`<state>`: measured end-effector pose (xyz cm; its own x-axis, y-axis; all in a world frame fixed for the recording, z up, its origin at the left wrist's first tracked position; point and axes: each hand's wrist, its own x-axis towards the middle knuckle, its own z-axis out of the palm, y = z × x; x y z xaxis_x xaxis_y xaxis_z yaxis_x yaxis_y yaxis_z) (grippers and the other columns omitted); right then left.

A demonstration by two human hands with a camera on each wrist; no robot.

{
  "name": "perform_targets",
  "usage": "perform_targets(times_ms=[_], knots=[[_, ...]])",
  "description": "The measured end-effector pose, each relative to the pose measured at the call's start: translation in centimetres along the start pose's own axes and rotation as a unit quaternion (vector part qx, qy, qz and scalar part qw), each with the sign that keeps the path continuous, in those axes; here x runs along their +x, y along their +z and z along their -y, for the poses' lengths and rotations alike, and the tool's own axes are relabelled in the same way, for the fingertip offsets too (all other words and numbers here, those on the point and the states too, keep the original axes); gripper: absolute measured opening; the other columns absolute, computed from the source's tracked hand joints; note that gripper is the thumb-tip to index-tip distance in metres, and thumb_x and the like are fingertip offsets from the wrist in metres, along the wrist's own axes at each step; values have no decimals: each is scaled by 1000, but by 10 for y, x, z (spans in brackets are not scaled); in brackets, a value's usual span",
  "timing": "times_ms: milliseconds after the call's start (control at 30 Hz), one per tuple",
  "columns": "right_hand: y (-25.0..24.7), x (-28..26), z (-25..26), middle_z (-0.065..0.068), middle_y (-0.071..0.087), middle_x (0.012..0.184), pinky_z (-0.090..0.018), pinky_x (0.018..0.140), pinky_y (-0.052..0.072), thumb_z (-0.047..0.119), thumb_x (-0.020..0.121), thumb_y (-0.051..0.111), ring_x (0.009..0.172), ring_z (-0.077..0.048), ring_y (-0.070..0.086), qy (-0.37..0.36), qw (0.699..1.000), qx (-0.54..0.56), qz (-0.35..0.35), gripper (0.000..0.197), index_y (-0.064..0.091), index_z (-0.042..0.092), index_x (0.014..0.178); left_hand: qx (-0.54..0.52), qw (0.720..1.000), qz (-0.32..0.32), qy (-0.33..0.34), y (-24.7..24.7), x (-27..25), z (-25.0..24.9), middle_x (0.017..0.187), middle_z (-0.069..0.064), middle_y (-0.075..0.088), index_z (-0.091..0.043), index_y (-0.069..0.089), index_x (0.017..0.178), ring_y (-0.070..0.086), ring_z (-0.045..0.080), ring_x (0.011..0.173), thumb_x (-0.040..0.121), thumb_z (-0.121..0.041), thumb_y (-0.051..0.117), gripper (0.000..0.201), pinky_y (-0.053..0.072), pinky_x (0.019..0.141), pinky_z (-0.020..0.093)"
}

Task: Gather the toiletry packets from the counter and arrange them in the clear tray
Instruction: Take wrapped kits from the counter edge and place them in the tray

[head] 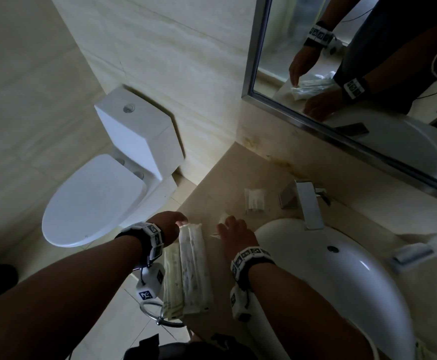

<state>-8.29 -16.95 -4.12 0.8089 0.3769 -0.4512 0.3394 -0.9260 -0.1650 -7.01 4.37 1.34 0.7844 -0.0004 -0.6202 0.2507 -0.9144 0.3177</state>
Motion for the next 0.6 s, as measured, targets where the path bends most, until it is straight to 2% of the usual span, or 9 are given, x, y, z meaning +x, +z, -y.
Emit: perform_targets(times_ms=[67, 133, 200, 267, 367, 433, 533, 600], knots=[[-7, 4, -7, -12, 40, 135, -45, 93, 47, 19, 98, 42, 119, -35, 44, -3, 999, 43, -14, 33, 47, 18, 130, -5, 1000, -14, 10, -2, -1, -1, 133, -3, 60, -22, 59, 130, 52, 14, 128, 90, 2, 41, 50, 37, 108, 26], [-18, 6, -13, -11, 50, 129, -39, 93, 46, 18, 95, 46, 116, -34, 52, 32, 989, 142, -30, 32, 53, 20, 126, -5, 1000, -17, 13, -2, -3, -2, 129, -6, 62, -26, 59, 127, 54, 13, 125, 89, -1, 43, 49, 40, 106, 27], [-32, 8, -19, -10, 59, 126, -32, 89, 45, 15, 88, 50, 113, -33, 58, 99, 959, 266, -30, 38, 54, 23, 125, 1, 999, -14, 29, -3, -6, -5, 127, -7, 63, -27, 57, 128, 56, 12, 121, 89, -9, 47, 44, 41, 104, 27], [-43, 5, -22, -9, 64, 119, -31, 84, 46, 16, 81, 54, 108, -32, 61, 141, 924, 353, -40, 45, 53, 23, 125, 2, 999, -11, 51, -6, -10, -12, 126, -7, 63, -29, 53, 131, 59, 13, 115, 90, -23, 55, 41, 43, 101, 28], [-53, -5, -21, -3, 67, 106, -29, 78, 45, 25, 68, 59, 99, -28, 63, 130, 894, 426, -56, 50, 56, 24, 118, -19, 996, 6, 82, -10, -15, -27, 130, -8, 60, -33, 41, 139, 62, 13, 108, 85, -46, 65, 60, 47, 100, 32], [-55, -12, -17, 2, 68, 93, -30, 72, 49, 24, 69, 62, 88, -22, 65, 116, 876, 464, -58, 36, 61, 22, 105, -47, 994, 22, 93, -11, -20, -42, 135, -8, 56, -35, 35, 143, 62, 13, 110, 79, -53, 69, 74, 47, 100, 34], [-61, -19, -6, 3, 70, 82, -36, 70, 56, 25, 74, 66, 79, -19, 67, 107, 835, 534, -84, 16, 67, 21, 89, -47, 991, 20, 121, -10, -33, -66, 144, -5, 48, -28, 32, 146, 51, 18, 128, 79, -54, 69, 81, 40, 106, 34], [-63, -21, -1, 2, 71, 78, -36, 69, 55, 38, 74, 66, 77, -17, 68, 101, 814, 560, -115, 22, 70, 19, 83, -57, 987, 5, 150, -7, -39, -81, 136, -2, 54, -20, 43, 139, 52, 18, 124, 83, -44, 70, 67, 41, 97, 29]])
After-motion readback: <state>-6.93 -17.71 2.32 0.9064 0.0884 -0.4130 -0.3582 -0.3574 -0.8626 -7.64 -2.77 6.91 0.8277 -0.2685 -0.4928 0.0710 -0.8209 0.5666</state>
